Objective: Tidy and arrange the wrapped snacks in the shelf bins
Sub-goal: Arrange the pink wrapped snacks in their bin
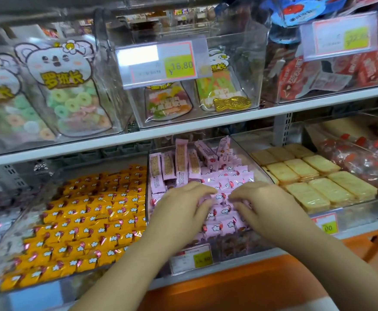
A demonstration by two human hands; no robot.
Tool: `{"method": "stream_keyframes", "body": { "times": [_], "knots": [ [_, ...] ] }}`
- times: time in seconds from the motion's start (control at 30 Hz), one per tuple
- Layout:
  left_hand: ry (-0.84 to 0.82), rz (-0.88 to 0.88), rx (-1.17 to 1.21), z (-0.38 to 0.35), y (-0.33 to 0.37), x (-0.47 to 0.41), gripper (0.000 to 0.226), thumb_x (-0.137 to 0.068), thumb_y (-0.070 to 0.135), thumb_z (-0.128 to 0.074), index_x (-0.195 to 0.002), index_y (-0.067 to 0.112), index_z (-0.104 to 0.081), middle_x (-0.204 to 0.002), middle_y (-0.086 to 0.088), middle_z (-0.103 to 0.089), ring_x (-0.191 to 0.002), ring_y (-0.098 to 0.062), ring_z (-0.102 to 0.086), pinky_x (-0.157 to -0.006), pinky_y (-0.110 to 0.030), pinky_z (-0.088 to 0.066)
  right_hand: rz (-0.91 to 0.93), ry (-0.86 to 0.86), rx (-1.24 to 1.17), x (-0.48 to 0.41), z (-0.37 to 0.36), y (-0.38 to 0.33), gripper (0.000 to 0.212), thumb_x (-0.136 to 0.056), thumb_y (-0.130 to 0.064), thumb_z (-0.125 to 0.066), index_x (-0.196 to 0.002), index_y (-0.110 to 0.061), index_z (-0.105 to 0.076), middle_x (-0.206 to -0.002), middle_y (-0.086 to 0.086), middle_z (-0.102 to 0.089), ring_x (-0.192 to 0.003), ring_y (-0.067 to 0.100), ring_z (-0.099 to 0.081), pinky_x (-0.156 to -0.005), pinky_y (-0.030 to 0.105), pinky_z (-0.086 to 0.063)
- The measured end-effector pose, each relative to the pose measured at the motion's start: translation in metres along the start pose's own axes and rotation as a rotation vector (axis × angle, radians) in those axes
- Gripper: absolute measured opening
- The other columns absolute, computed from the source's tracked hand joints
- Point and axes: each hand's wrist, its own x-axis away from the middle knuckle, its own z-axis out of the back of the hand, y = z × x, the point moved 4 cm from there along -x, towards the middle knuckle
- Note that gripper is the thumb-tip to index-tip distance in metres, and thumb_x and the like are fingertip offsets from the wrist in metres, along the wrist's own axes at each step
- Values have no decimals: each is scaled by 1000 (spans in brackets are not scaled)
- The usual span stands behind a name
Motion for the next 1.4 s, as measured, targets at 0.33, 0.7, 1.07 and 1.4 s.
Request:
{"method": "stream_keyframes", "body": {
  "times": [0.33,0.7,1.07,1.4],
  "knots": [
    [101,304,-174,30,-73,0,34,-92,32,-53,-126,33,-56,-134,6,-48,-122,-19,-42,-100,-34,-37,-76,-28,-82,-59,-29,-42,39,-96,-27,-46,-134,-34,-46,-145,-4,-34,-110,28,-54,-89,34,-45],
    [-214,270,-369,11,-82,-45,76,-87,21,-56,-148,38,-15,-150,-6,-30,-120,-32,-49,-97,-43,-45,-84,-59,-122,-88,-51,-39,36,-90,-14,-53,-124,-23,-61,-137,2,-47,-117,25,-51,-100,33,-41],
    [-111,274,-498,11,-71,-50,75,-80,-8,-48,-144,27,-33,-126,-12,-46,-102,-31,-58,-75,-35,-49,2,489,-231,-53,-10,-19,19,-74,5,-69,-79,-13,-66,-93,1,-65,-79,27,-61,-68,35,-51],
    [47,274,-385,25,-56,-42,55,-86,-4,-44,-134,23,-39,-83,0,-50,-78,-26,-59,-67,-30,-50,-176,466,94,-26,0,27,21,-65,-6,-78,-71,-19,-63,-87,-2,-60,-65,24,-56,-73,32,-29]
  ]
}}
